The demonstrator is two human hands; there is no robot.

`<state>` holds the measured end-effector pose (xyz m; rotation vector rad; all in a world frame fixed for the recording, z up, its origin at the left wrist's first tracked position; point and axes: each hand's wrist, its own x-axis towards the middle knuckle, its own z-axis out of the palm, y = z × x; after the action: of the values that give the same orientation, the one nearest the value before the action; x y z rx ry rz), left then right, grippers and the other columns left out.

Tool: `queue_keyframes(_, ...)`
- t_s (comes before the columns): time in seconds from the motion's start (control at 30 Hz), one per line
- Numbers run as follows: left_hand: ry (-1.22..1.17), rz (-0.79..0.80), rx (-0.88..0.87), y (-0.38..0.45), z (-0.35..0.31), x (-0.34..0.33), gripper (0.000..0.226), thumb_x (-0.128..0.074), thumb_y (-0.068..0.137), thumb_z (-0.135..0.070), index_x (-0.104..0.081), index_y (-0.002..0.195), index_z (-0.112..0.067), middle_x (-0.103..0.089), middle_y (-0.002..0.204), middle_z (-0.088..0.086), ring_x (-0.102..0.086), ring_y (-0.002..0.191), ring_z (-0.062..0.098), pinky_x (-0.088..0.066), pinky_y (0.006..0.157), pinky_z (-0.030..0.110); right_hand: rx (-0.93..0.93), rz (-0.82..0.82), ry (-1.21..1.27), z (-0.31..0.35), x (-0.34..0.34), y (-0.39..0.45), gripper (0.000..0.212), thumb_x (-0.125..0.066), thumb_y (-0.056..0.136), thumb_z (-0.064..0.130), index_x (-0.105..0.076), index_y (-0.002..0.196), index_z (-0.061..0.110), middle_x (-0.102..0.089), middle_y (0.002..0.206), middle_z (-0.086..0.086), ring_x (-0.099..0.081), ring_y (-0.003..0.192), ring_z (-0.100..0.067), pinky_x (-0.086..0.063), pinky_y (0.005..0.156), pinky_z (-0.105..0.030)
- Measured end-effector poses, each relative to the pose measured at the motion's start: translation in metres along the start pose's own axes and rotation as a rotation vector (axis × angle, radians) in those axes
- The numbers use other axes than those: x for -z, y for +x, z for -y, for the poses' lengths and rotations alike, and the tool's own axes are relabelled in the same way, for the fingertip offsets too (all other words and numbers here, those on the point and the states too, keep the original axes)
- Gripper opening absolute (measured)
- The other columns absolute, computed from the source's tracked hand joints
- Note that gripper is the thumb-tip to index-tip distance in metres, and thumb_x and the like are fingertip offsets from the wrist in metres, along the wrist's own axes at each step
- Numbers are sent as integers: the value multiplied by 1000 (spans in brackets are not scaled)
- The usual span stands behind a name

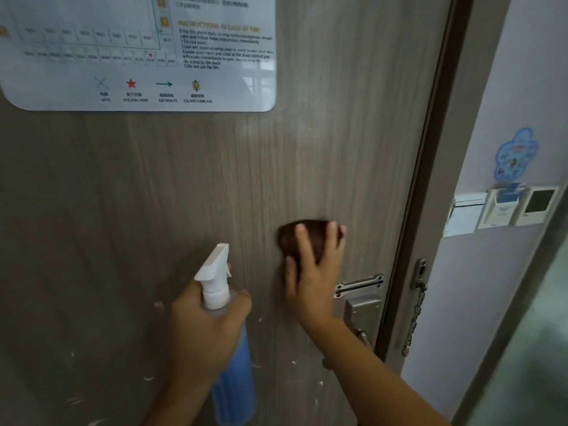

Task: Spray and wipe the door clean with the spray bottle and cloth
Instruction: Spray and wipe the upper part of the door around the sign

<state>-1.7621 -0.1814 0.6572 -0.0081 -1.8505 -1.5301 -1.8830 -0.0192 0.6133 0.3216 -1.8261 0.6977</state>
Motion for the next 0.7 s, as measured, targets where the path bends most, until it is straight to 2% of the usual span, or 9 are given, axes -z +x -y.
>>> queue_keyframes(0.1, 1, 32, -30, -2, -4, -12, 23, -84, 70, -12, -61, 70, -14, -66, 63, 0, -62, 52, 4, -48, 49, 15, 350, 126, -95, -21, 12, 2, 56, -62, 103, 23, -43, 155, 29, -19, 167, -16, -17, 154, -47, -32, 118, -63)
queue_keyframes(0.17, -8, 32, -43, -2, -7, -20, 22, -82, 69, -17, -60, 69, -12, -66, 63, 2, -63, 53, 6, -48, 48, 15, 435, 144, -139, -43, 27, 13, 54, -63, 102, 21, -47, 153, 28, -25, 166, -15, -23, 153, -45, -37, 116, -60)
queue_keyframes(0.2, -12, 34, -41, -2, -8, -23, 20, -79, 67, -22, -61, 70, -13, -66, 62, 2, -64, 53, 8, -48, 48, 17, 398, 144, -146, -51, 35, 17, 56, -64, 101, 20, -46, 153, 28, -24, 166, -15, -22, 154, -44, -36, 117, -58)
queue_keyframes(0.27, -20, 45, -30, -3, -8, -32, 19, -76, 67, -26, -61, 71, -14, -65, 61, 3, -63, 52, 10, -49, 48, 23, 196, 99, -117, -61, 49, 27, 58, -63, 100, 18, -45, 153, 27, -20, 168, -17, -18, 156, -43, -33, 120, -56)
queue_keyframes(0.33, -27, 47, -36, -5, -9, -41, 20, -76, 67, -25, -58, 68, -15, -62, 57, 1, -59, 49, 7, -46, 46, 20, -22, 1, -51, -66, 58, 43, 55, -62, 100, 16, -47, 153, 22, -17, 169, -18, -17, 156, -42, -30, 122, -56)
queue_keyframes(0.4, -23, 50, -45, -7, -11, -51, 20, -76, 66, -24, -58, 67, -16, -62, 56, -2, -58, 48, 5, -45, 46, 18, -146, -84, 1, -69, 64, 66, 54, -60, 101, 16, -47, 153, 19, -14, 169, -19, -16, 157, -38, -27, 125, -54)
queue_keyframes(0.53, -35, 56, -80, -9, -12, -67, 18, -76, 67, -24, -59, 69, -18, -62, 57, -6, -58, 49, 3, -44, 48, 14, -173, -136, 15, -74, 68, 93, 55, -56, 104, 23, -41, 156, 22, -10, 170, -16, -12, 158, -32, -24, 126, -53)
queue_keyframes(0.7, -62, 65, -90, -13, -12, -81, 21, -73, 65, -39, -60, 73, -24, -64, 61, -2, -59, 50, 5, -46, 48, 15, -82, -29, -27, -97, 67, 43, 59, -63, 100, 15, -42, 155, 19, -8, 170, -17, -9, 158, -37, -26, 123, -61)
